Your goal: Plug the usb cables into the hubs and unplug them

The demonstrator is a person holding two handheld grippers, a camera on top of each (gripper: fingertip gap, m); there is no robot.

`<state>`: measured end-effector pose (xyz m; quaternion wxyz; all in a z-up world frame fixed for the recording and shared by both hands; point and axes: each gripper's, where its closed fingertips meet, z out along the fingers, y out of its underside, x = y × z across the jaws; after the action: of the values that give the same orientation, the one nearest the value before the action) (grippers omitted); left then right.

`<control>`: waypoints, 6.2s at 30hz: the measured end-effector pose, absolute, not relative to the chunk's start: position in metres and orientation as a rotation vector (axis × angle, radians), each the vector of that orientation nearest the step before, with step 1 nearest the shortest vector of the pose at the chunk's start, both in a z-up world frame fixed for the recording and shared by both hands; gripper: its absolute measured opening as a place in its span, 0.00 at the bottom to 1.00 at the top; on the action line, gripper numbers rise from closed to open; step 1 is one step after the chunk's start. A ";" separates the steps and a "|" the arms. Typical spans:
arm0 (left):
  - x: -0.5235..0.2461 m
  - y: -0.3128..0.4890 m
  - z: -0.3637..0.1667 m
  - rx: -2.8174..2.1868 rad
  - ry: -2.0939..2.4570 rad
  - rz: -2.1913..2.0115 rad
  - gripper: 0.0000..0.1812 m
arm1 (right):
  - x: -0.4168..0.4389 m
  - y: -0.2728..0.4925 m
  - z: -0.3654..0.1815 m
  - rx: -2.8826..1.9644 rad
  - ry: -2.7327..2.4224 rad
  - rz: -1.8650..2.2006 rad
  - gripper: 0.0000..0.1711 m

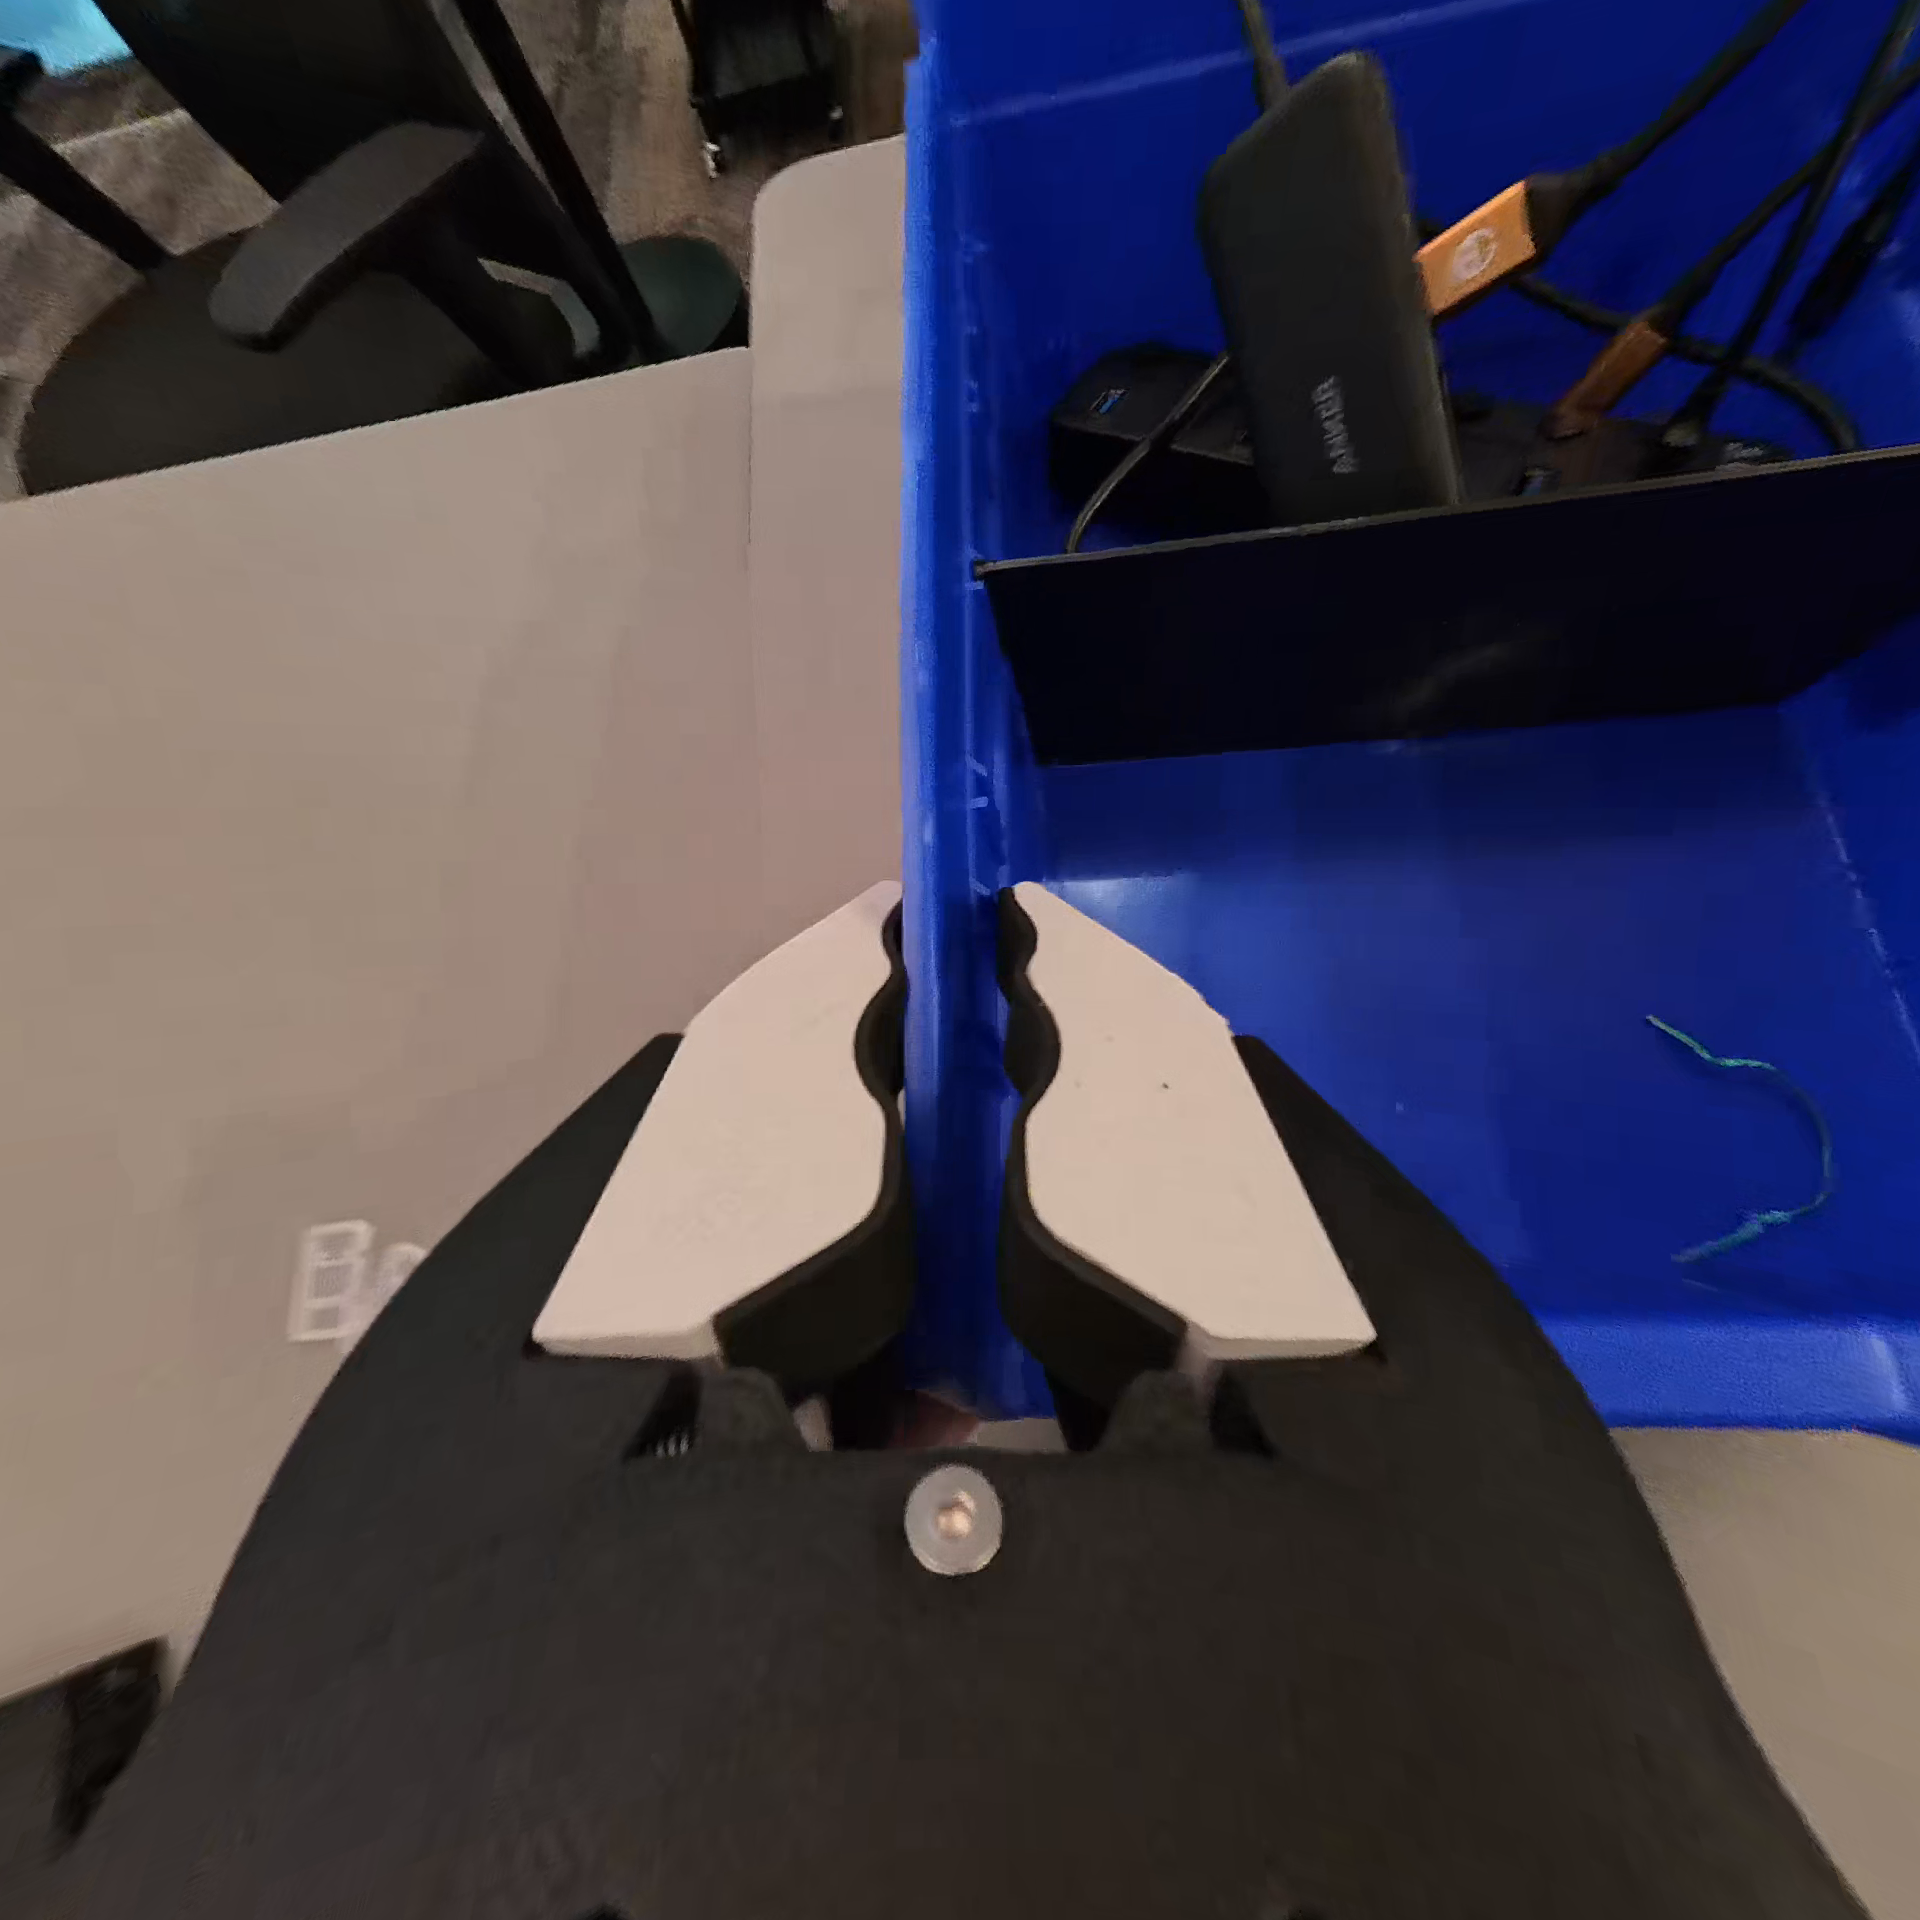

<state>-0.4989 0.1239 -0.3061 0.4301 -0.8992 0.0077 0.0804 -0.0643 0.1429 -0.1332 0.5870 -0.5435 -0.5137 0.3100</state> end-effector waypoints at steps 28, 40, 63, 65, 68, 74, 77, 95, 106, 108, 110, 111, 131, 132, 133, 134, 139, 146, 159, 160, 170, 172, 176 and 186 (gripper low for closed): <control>-0.511 0.171 -0.305 -2.187 0.194 0.083 0.05 | -0.055 0.153 -0.146 -1.319 -1.198 0.706 0.28; -0.359 0.150 -0.107 -1.559 0.306 0.136 0.46 | -0.051 0.159 -0.142 -1.304 -1.166 0.701 0.39; -0.104 0.204 -0.090 -1.168 0.632 -0.130 0.21 | -0.015 0.191 -0.117 -1.274 -0.941 0.735 0.37; -0.111 0.200 -0.084 -1.150 0.625 -0.099 0.20 | -0.016 0.190 -0.106 -1.245 -0.926 0.761 0.37; -0.112 0.193 -0.084 -1.150 0.638 -0.090 0.20 | -0.018 0.191 -0.076 -1.187 -0.859 0.806 0.36; -0.112 0.197 -0.103 -1.210 0.715 -0.002 0.20 | -0.043 0.174 -0.046 -1.078 -0.884 0.828 0.37; -0.119 0.197 -0.104 -1.220 0.700 -0.023 0.20 | -0.057 0.171 -0.052 -1.072 -0.947 0.804 0.37; -0.359 0.253 -0.154 -1.862 0.333 0.212 0.33 | -0.032 0.202 -0.083 -1.182 -0.999 0.634 0.32; -0.447 0.307 -0.260 -2.432 0.223 0.010 0.38 | -0.026 0.211 -0.094 -1.222 -0.991 0.663 0.31; -0.448 0.318 -0.270 -2.463 0.222 0.023 0.38 | -0.025 0.212 -0.095 -1.224 -0.989 0.661 0.31; -0.448 0.323 -0.284 -2.524 0.222 0.013 0.37 | -0.024 0.213 -0.095 -1.225 -0.986 0.663 0.31; -0.450 0.325 -0.292 -2.559 0.217 0.032 0.37 | -0.024 0.213 -0.095 -1.225 -0.986 0.664 0.31; -0.452 0.327 -0.228 -2.202 0.142 0.285 0.23 | -0.027 0.213 -0.099 -1.234 -1.010 0.631 0.30; -0.452 0.324 -0.221 -2.181 0.124 0.292 0.23 | -0.028 0.213 -0.101 -1.233 -1.020 0.632 0.31; -0.452 0.322 -0.210 -2.142 0.118 0.309 0.23 | -0.031 0.212 -0.103 -1.234 -1.033 0.631 0.32; -0.450 0.321 -0.200 -2.102 0.121 0.318 0.23 | -0.033 0.211 -0.106 -1.238 -1.047 0.625 0.32; -0.444 0.311 -0.155 -1.974 0.119 0.367 0.23 | -0.049 0.204 -0.120 -1.240 -1.141 0.591 0.34; -0.446 0.301 -0.085 -1.845 0.132 0.454 0.23 | -0.061 0.194 -0.122 -1.216 -1.188 0.600 0.35; -0.396 0.253 0.019 -1.660 0.211 0.524 0.22 | -0.064 0.180 -0.101 -1.172 -1.160 0.629 0.36; -0.386 0.248 0.021 -1.649 0.218 0.517 0.22 | -0.067 0.177 -0.097 -1.160 -1.153 0.641 0.36; -0.250 0.212 -0.017 -1.535 0.335 0.366 0.23 | -0.103 0.144 -0.082 -1.124 -1.147 0.695 0.31; -0.223 0.212 -0.028 -1.537 0.372 0.331 0.23 | -0.109 0.140 -0.084 -1.146 -1.156 0.717 0.31; -0.179 0.214 -0.042 -1.509 0.447 0.345 0.22 | -0.117 0.138 -0.091 -1.226 -1.148 0.807 0.31; -0.115 0.221 -0.075 -1.501 0.556 0.302 0.22 | -0.111 0.181 -0.121 -1.368 -1.057 0.697 0.12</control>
<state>-0.1148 0.2206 -0.0752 0.6861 -0.6704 0.2483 0.1349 -0.1108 0.1813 -0.1215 0.5960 -0.5894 -0.4553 0.3001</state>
